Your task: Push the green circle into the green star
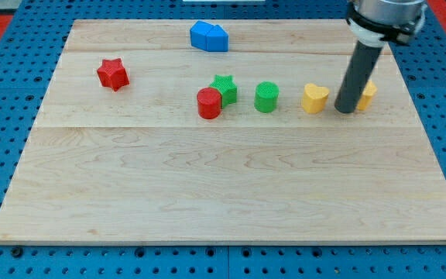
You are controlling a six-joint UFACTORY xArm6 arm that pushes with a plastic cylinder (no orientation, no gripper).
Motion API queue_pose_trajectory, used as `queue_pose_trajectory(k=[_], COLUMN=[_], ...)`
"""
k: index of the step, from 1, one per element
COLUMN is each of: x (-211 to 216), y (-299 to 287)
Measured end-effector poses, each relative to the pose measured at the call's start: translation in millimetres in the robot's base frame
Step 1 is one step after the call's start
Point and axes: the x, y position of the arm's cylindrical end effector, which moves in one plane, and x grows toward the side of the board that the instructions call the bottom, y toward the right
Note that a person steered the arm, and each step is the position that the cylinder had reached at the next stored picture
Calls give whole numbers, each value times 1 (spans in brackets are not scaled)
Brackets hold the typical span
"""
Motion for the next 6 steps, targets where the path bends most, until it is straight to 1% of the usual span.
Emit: queue_pose_trajectory(k=[1, 2, 3, 4, 5, 6], x=[-10, -11, -10, -9, 9, 1], y=[-39, 12, 11, -32, -38, -85])
